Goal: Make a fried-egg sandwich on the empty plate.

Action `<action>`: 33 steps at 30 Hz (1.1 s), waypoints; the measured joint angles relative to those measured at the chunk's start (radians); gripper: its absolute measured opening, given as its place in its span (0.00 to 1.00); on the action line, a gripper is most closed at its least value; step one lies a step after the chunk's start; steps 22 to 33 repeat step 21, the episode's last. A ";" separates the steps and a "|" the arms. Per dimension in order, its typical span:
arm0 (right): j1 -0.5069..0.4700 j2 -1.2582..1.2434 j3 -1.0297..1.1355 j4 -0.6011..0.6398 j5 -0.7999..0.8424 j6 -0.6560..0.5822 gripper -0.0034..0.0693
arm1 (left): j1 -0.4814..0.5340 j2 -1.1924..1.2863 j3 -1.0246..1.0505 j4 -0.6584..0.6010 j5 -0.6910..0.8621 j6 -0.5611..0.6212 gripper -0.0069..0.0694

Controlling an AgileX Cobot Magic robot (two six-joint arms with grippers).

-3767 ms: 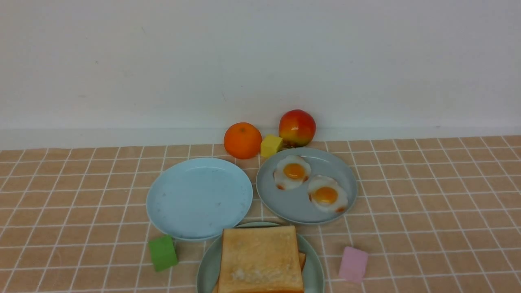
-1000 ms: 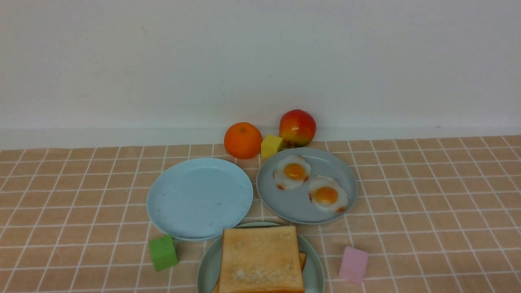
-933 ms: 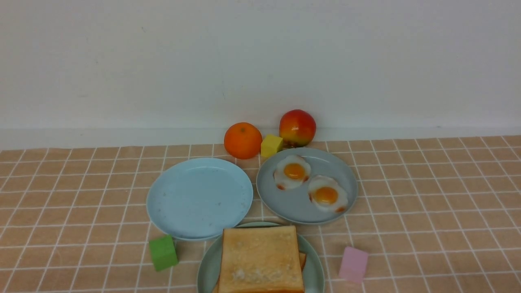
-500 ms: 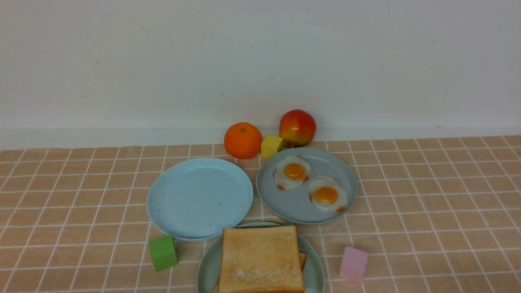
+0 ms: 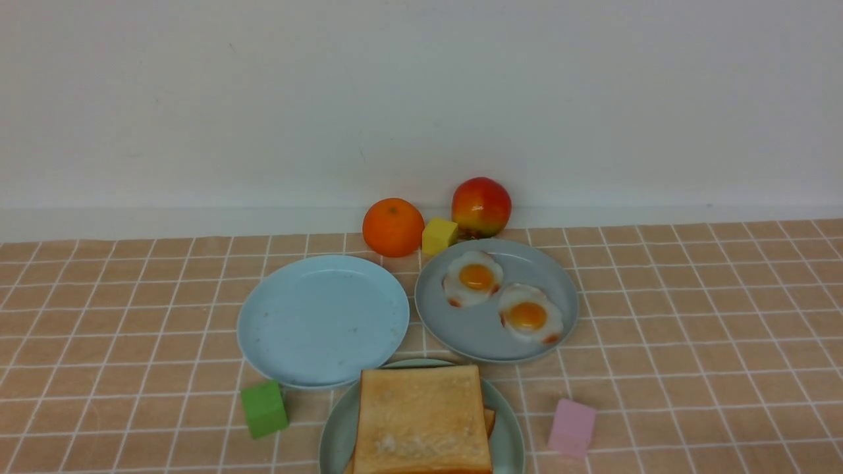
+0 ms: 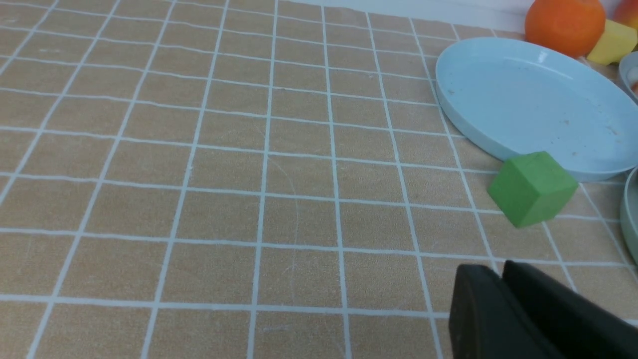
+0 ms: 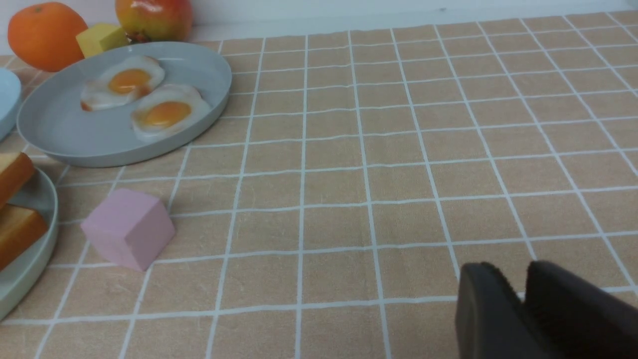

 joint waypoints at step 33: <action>0.000 0.000 0.001 0.000 0.000 -0.001 0.27 | 0.000 0.000 0.000 0.003 0.000 0.000 0.21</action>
